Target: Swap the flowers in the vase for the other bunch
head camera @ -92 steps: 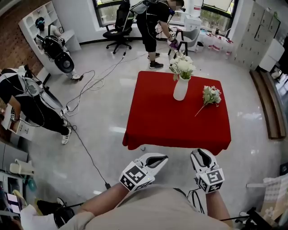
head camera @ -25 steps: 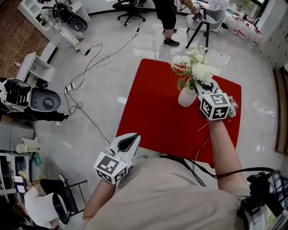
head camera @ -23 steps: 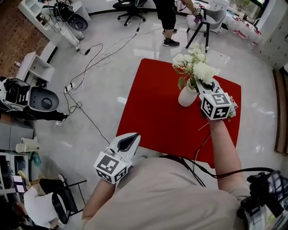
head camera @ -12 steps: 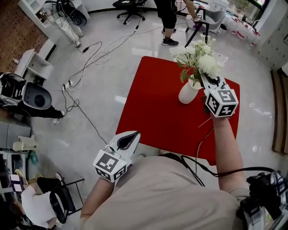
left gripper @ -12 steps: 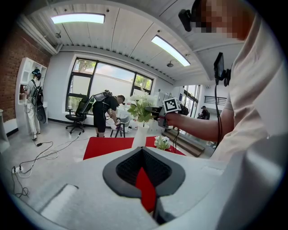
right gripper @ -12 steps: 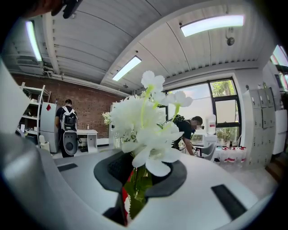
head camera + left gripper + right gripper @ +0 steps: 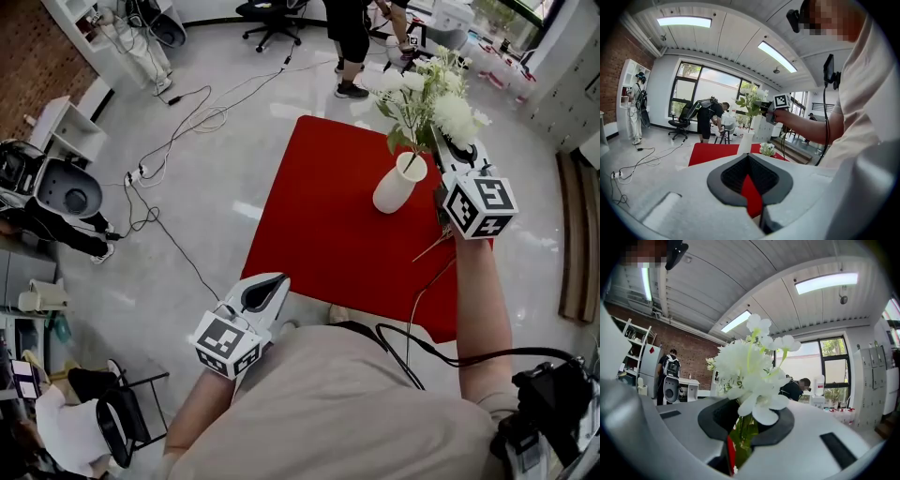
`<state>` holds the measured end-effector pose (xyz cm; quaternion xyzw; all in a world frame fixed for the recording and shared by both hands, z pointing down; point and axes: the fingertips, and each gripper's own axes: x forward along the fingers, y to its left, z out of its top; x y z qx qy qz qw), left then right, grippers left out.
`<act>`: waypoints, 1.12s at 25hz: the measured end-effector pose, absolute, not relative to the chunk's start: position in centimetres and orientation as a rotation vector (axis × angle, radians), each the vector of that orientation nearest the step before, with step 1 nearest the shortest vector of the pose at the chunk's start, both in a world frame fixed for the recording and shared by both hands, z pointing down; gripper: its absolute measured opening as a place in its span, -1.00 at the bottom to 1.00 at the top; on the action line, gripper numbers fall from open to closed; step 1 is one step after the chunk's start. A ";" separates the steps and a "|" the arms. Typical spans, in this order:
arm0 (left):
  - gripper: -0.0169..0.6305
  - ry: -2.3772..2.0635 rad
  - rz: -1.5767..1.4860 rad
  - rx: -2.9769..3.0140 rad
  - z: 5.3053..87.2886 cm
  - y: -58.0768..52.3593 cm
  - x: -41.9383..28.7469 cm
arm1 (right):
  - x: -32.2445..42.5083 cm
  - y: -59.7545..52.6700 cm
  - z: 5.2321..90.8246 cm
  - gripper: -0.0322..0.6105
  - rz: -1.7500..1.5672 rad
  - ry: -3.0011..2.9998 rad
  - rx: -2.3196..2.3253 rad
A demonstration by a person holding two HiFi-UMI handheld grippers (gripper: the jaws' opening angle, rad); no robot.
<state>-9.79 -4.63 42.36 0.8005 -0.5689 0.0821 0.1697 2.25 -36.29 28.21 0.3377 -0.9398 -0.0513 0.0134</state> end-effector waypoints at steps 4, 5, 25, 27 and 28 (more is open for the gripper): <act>-0.93 -1.617 0.217 2.288 43.6 -1.5 -12.4 | -0.2 -32.2 26.1 -0.65 -0.258 -2.956 1.049; -0.93 -1.617 0.212 2.290 43.6 -0.8 -12.7 | -0.6 -31.2 25.4 -0.65 -0.277 -2.963 1.046; -0.93 -1.609 0.195 2.309 41.6 1.7 -12.5 | -4.8 -24.4 26.4 -0.68 -0.081 -2.952 0.808; -0.93 -1.613 0.197 2.302 41.4 2.0 -12.2 | -5.2 -24.4 27.6 -0.68 -0.024 -2.937 0.779; -0.92 -1.616 0.198 2.297 41.3 2.1 -12.2 | -5.5 -24.3 28.2 -0.68 0.000 -2.924 0.765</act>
